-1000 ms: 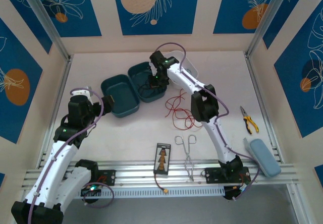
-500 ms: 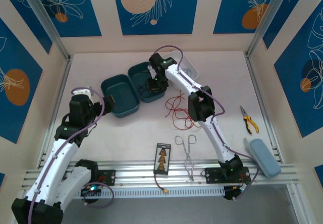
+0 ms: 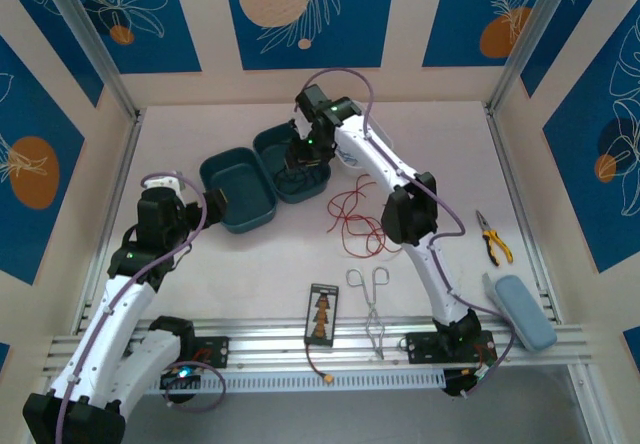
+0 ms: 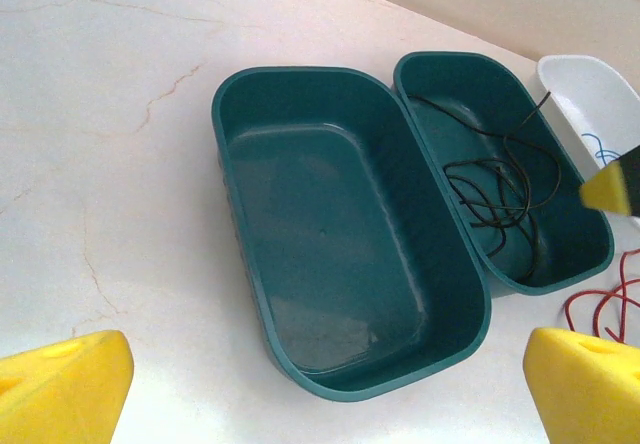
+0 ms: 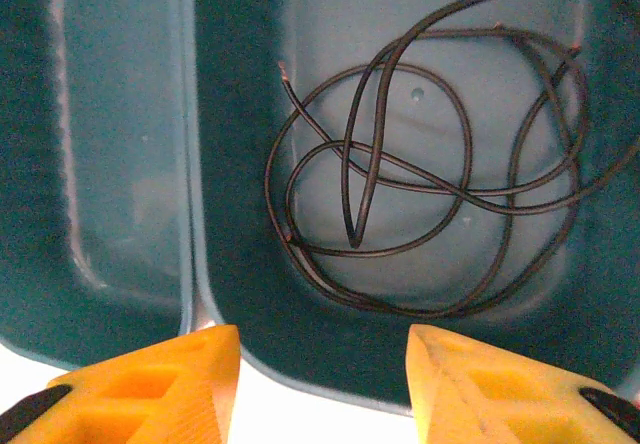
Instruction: Untangle the cables
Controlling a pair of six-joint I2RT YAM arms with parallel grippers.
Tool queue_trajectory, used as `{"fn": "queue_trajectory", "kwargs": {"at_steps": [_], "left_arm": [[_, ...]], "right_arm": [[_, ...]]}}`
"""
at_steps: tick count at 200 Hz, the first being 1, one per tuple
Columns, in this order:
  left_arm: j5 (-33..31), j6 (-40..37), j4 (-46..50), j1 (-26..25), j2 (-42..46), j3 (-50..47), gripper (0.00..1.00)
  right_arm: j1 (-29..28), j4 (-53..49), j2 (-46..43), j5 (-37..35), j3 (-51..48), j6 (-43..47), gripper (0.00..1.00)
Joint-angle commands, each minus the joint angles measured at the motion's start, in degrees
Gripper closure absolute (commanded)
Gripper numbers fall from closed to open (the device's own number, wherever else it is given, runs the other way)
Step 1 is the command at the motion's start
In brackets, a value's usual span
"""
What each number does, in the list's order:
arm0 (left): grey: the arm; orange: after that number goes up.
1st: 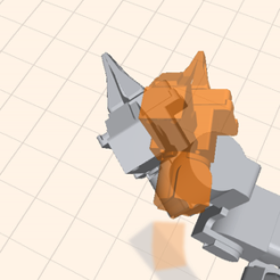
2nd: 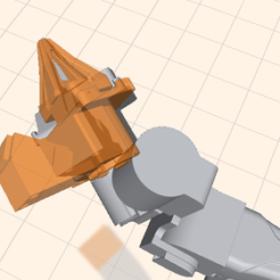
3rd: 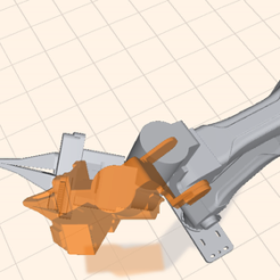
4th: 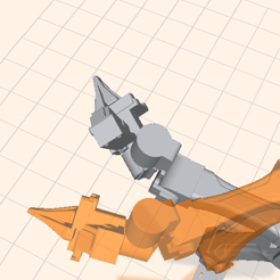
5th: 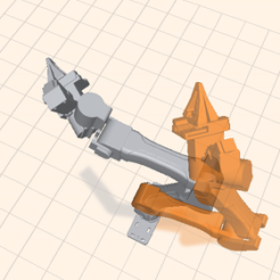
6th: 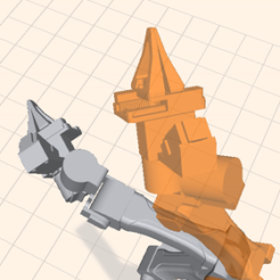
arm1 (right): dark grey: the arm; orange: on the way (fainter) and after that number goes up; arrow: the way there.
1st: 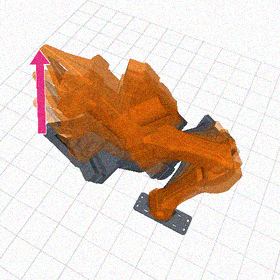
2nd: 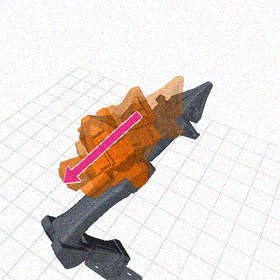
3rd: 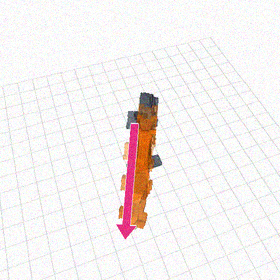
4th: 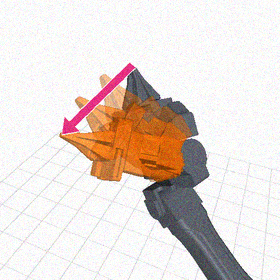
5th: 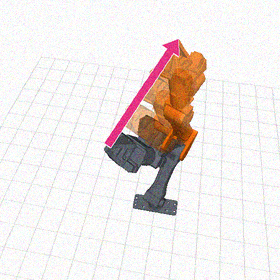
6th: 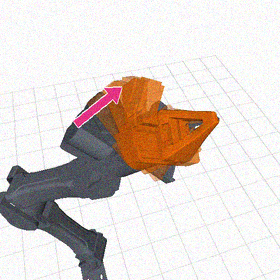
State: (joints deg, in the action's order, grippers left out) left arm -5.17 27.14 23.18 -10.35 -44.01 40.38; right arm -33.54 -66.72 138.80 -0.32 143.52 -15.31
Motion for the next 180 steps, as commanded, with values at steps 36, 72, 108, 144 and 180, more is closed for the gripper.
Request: {"fn": "queue_trajectory", "kwargs": {"at_steps": [36,72,108,144,180], "left_arm": [[-0.8,0.6,-0.2,0.2,0.3,0.7,0.00],[-0.9,0.4,0.3,0.2,0.5,0.6,0.00],[-0.9,0.5,0.0,0.2,0.5,0.4,0.00],[-0.9,0.6,-0.1,0.2,0.3,-0.2,0.00],[-1.3,0.4,0.5,0.2,0.6,-0.4,0.00]], "right_arm": [[-0.5,1.0,-5.3,-12.1,-3.7,-4.1,0.53],[-0.6,3.0,-5.4,-14.2,-4.3,-4.8,0.54],[-0.8,5.0,-4.2,-9.9,-4.1,-5.4,0.53],[-3.0,6.6,-0.1,-10.2,-2.0,-3.3,0.53],[-3.5,6.9,3.8,-11.1,0.6,-1.3,0.55]]}}
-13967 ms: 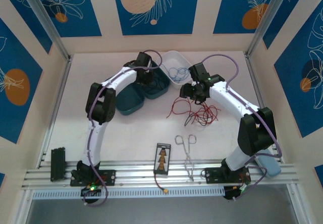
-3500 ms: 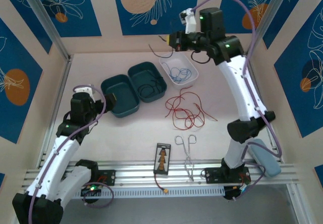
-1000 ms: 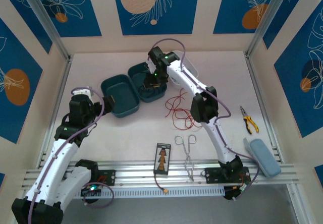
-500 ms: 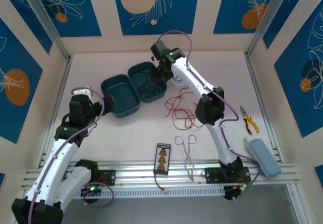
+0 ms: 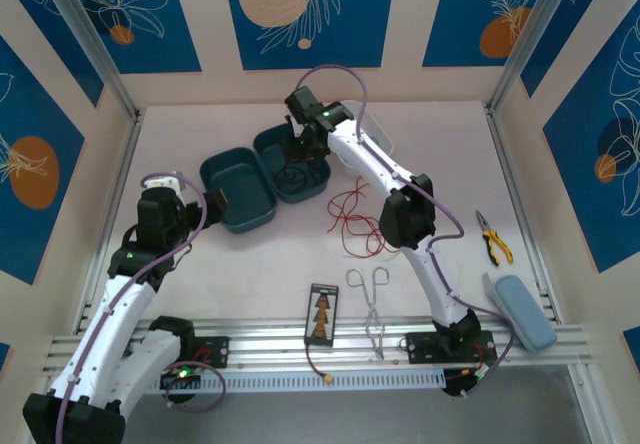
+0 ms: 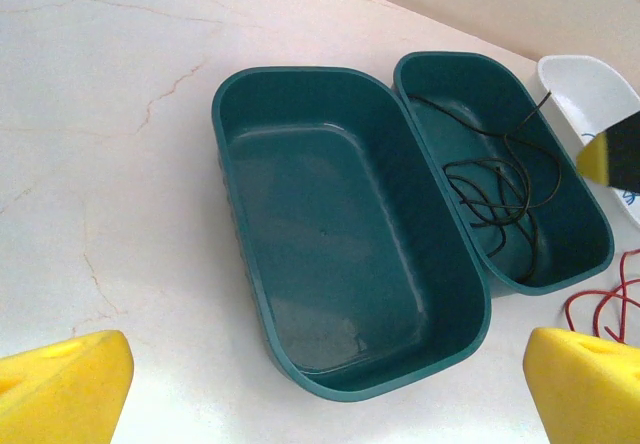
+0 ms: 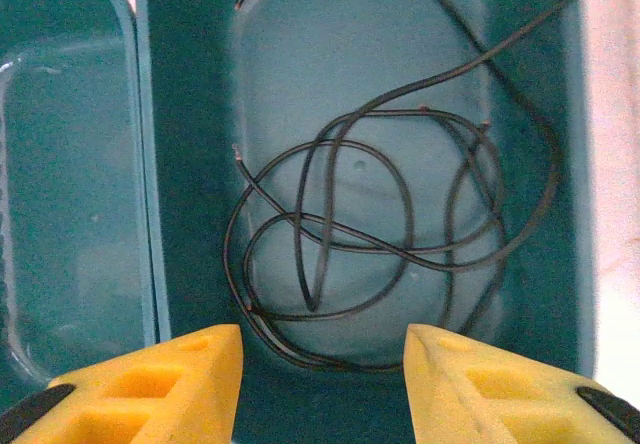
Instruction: Untangle the cables
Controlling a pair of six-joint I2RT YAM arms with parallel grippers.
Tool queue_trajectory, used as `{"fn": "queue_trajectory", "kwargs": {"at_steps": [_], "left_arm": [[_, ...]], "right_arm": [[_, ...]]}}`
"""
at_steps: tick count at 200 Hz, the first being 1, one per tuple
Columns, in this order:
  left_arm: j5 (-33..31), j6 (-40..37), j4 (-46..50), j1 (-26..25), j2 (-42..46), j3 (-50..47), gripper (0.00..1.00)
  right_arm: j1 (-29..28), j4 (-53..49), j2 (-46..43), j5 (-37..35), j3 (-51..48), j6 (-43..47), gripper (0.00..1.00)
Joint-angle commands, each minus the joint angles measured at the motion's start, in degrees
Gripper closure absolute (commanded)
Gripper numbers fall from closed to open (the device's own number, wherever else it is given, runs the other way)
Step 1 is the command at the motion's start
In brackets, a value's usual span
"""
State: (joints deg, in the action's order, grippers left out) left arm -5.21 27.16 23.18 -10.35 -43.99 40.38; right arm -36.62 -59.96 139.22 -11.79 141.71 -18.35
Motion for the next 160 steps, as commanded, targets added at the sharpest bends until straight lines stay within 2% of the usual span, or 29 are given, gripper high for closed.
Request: {"fn": "queue_trajectory", "kwargs": {"at_steps": [1,43,70,107,133,160], "left_arm": [[-1.3,0.4,0.5,0.2,0.6,-0.4,0.00],[-1.5,0.4,0.3,0.2,0.6,-0.4,0.00],[-1.4,0.4,0.3,0.2,0.5,-0.4,0.00],[-1.5,0.4,0.2,0.2,0.2,-0.1,0.00],[-1.6,0.4,0.0,0.2,0.0,0.0,0.00],[-1.5,0.4,-0.2,0.2,-0.3,0.0,0.00]], "right_arm": [[-0.4,0.1,3.5,0.3,2.5,1.8,0.55],[-0.5,1.3,6.2,1.8,3.1,4.4,0.62],[-1.0,2.0,7.0,2.0,3.2,6.3,0.84],[-2.9,2.4,6.5,2.0,2.9,15.1,1.00],[-4.1,1.3,5.5,1.4,1.9,20.9,1.00],[-4.0,-0.9,3.7,3.0,0.2,22.1,1.00]]}}
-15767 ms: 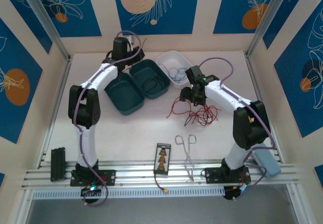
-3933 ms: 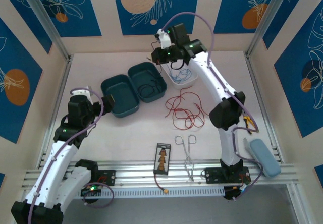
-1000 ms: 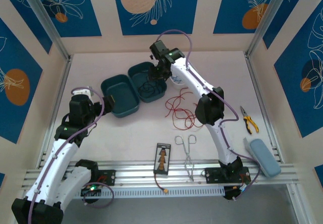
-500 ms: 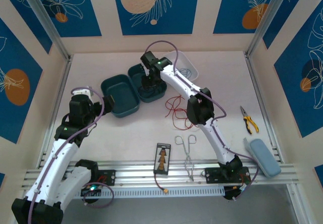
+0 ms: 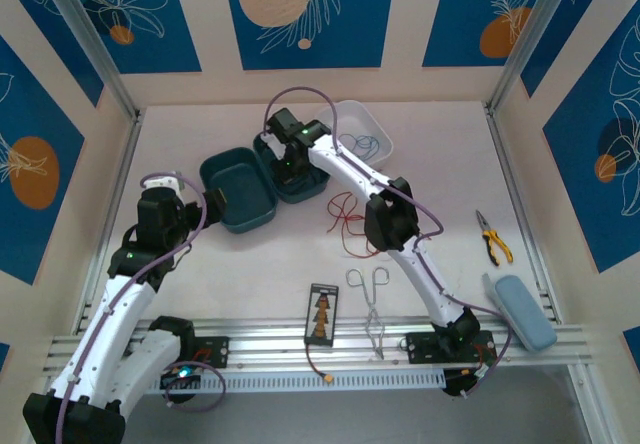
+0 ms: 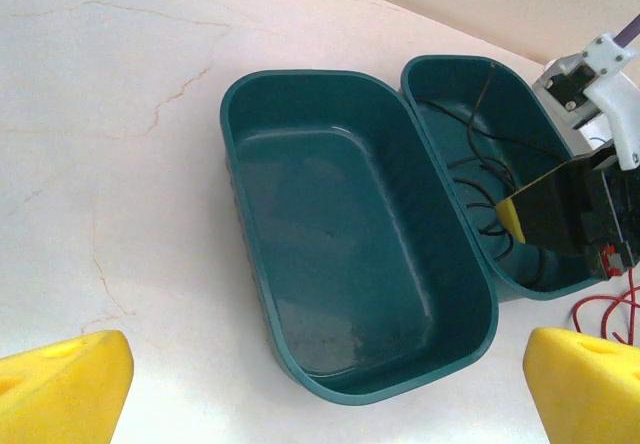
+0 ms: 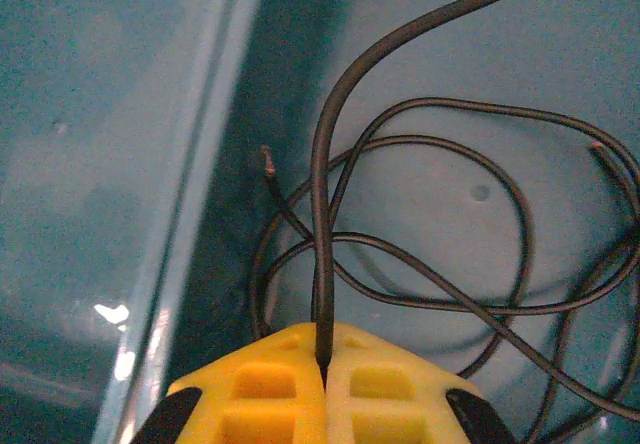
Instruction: Untangle the cables
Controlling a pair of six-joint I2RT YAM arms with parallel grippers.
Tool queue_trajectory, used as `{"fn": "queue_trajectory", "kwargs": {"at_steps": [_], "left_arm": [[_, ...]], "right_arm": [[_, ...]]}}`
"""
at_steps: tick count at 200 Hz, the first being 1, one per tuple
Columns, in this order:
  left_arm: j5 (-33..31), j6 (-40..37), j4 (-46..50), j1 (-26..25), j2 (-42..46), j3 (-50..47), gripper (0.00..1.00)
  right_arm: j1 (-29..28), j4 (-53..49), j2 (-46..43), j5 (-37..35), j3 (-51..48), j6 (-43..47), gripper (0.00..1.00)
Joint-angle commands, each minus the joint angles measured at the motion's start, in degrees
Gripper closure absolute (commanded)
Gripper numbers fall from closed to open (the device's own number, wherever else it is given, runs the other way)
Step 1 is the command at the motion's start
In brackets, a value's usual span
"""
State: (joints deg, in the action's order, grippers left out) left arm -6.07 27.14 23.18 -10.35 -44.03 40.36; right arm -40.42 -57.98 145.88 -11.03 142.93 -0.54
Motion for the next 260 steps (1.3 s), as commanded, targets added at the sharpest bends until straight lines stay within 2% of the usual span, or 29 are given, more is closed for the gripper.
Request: {"fn": "queue_trajectory", "kwargs": {"at_steps": [1,42,66,89,144,179,219,260], "left_arm": [[-0.6,0.4,-0.2,0.2,-0.3,0.0,0.00],[0.0,0.6,-1.0,0.2,-1.2,0.0,0.00],[0.5,0.9,-1.4,0.2,-1.5,-0.1,0.00],[0.2,1.0,-0.8,0.2,-1.1,-0.2,0.00],[-0.7,1.0,0.3,0.2,0.5,0.0,0.00],[-0.8,0.8,1.0,0.2,1.2,0.2,0.00],[0.2,0.6,1.2,0.2,1.9,0.6,0.00],[7.5,0.0,-0.2,0.0,1.3,1.3,0.00]], "right_arm": [[-0.2,-3.1,-3.0,2.4,-1.0,4.3,1.00],[1.3,-6.3,-4.8,6.2,-2.0,1.7,0.99],[2.8,-6.8,-4.6,10.5,-2.0,0.4,0.94],[4.2,-6.8,-3.9,9.5,-1.7,-1.2,0.90],[6.0,-7.5,-7.6,9.0,-1.0,-3.2,0.60],[6.6,-7.7,-13.2,7.2,-3.0,-6.4,0.53],[7.2,-4.6,-23.7,2.5,-13.8,-12.9,0.52],[8.2,3.8,-40.7,-1.5,-38.0,-20.1,0.51]]}}
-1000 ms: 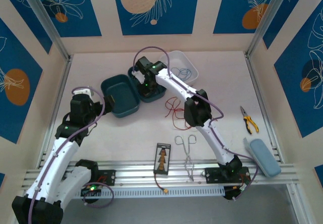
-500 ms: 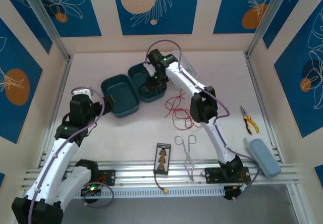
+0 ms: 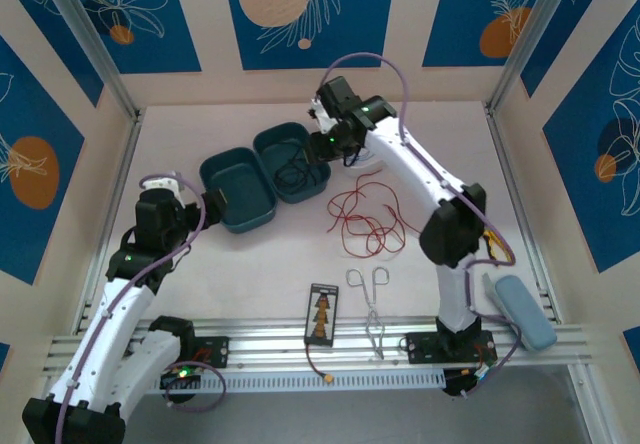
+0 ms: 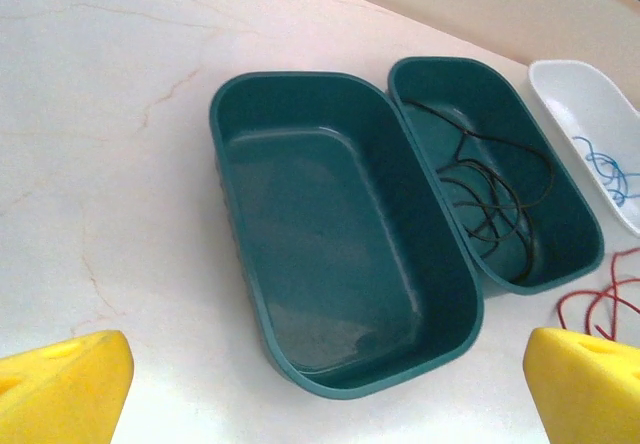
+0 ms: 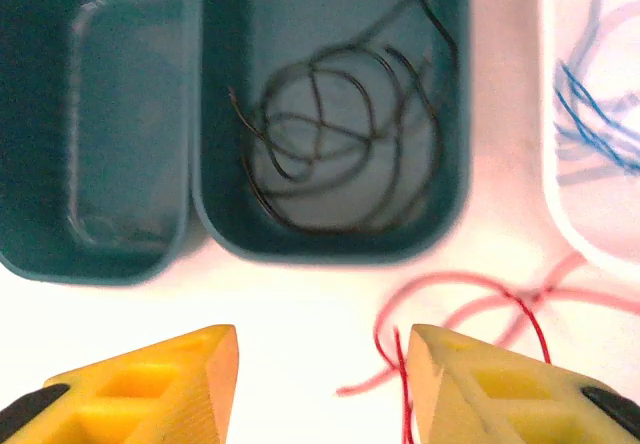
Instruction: Untangle the cables
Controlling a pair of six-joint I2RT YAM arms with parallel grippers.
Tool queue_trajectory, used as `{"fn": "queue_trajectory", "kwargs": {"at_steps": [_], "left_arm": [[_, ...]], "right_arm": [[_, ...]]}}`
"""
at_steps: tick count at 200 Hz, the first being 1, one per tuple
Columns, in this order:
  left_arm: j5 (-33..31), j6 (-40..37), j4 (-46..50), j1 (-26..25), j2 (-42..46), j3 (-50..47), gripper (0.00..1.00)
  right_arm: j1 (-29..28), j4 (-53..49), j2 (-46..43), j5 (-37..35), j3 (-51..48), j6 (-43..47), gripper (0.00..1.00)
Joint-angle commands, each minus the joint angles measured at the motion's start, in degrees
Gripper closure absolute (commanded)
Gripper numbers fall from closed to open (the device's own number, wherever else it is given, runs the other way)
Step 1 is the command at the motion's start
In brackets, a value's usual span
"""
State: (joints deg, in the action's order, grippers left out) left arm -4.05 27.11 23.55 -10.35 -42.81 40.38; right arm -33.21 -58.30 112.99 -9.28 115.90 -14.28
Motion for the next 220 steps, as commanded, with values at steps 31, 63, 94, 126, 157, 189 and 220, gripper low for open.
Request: {"fn": "queue_trajectory", "kwargs": {"at_steps": [31,63,94,126,157,189,220], "left_arm": [[11.5,1.7,-3.1,-2.8,-2.2,1.8,0.00],[4.5,2.0,-4.8,-16.1,-7.3,3.4,0.00],[3.4,4.8,-14.2,-28.1,-16.6,2.6,0.06],[2.6,2.9,-19.4,-38.6,-31.3,6.8,0.07],[3.4,0.9,-23.8,-43.3,-43.0,11.3,0.10],[4.8,1.3,-28.4,-43.9,-50.3,13.2,0.18],[3.9,0.7,-31.0,-43.8,-55.9,15.6,0.22]], "right_arm": [[3.5,7.2,-18.6,-4.1,-28.1,-11.2,0.50],[6.0,8.2,-25.2,-4.5,-40.4,-14.8,0.49],[8.4,9.6,-29.3,-4.6,-48.1,-18.1,0.46],[10.5,10.8,-31.5,-4.6,-52.6,-20.1,0.42],[13.5,12.8,-32.8,-3.5,-56.8,-22.2,0.41],[16.1,15.3,-34.2,-1.9,-60.5,-23.3,0.40],[17.0,17.0,-34.6,-0.9,-62.5,-24.0,0.40]]}}
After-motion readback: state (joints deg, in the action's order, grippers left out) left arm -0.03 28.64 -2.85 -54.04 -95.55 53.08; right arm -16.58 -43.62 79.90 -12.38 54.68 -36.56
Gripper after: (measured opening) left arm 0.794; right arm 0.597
